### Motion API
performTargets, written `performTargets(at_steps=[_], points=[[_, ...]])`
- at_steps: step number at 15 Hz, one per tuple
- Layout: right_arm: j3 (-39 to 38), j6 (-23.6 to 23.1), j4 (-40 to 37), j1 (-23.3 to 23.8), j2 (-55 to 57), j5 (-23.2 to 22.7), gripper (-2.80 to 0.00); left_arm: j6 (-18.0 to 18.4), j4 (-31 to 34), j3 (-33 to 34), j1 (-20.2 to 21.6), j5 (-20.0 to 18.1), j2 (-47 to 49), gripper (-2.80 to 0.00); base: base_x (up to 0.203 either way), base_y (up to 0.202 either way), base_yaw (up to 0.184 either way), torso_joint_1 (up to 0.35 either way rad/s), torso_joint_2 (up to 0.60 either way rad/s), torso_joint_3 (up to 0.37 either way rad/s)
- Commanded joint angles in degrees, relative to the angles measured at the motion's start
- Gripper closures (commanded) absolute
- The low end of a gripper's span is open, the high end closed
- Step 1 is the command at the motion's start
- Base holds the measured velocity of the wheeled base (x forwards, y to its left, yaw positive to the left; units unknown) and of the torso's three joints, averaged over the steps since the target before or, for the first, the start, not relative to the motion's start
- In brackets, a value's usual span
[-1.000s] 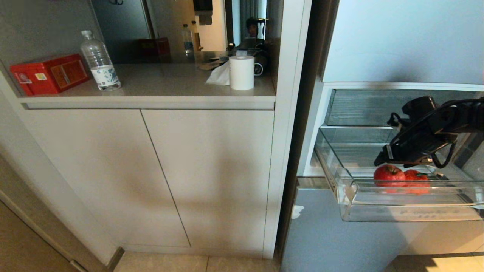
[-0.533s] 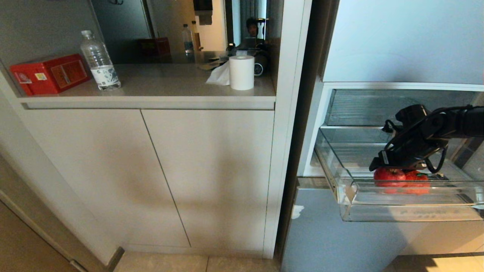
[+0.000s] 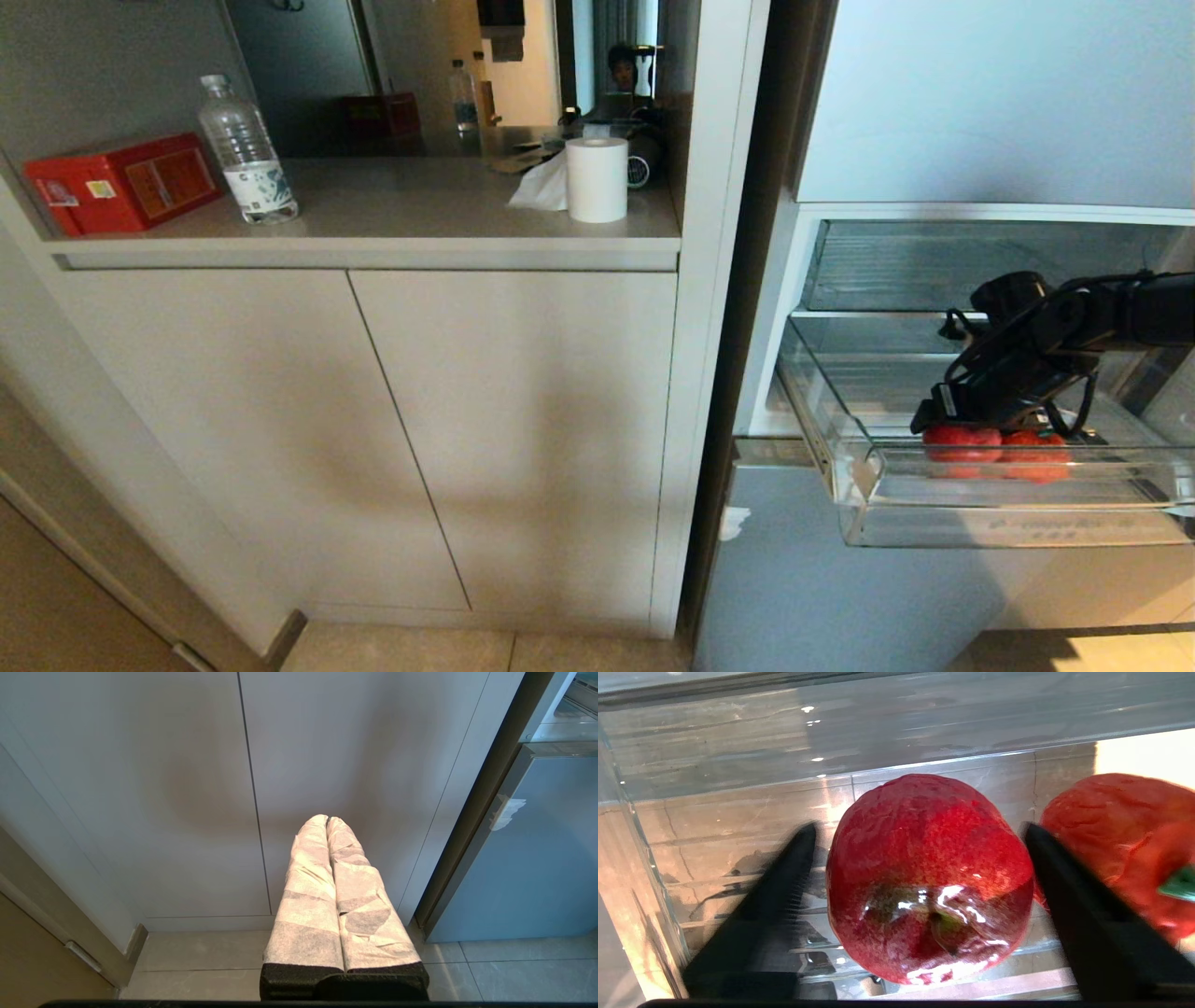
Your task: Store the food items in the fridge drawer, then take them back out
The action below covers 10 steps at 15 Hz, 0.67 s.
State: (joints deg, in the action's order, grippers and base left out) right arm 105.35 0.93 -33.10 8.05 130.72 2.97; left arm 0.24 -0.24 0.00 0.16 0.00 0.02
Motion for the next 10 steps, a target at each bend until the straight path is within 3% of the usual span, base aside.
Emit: performTargets(at_steps=[1, 5, 10], points=[[-0.1, 0.3, -0.2, 0.0, 0.5, 0.0, 0.00, 0.0, 0.0, 0.1, 0.0, 0.0, -0.1, 0.00, 0.000, 0.000, 0.000, 0.000, 0.00, 0.000], [-1.0, 0.5, -0.3, 0.0, -0.3, 0.0, 0.00, 0.0, 0.0, 0.1, 0.0, 0.0, -0.1, 0.00, 0.000, 0.000, 0.000, 0.000, 0.00, 0.000], [-4.2, 0.8, -0.2, -0.1, -9.7, -0.8, 0.00, 0.0, 0.0, 0.1, 0.0, 0.0, -0.1, 0.00, 0.000, 0.000, 0.000, 0.000, 0.00, 0.000]])
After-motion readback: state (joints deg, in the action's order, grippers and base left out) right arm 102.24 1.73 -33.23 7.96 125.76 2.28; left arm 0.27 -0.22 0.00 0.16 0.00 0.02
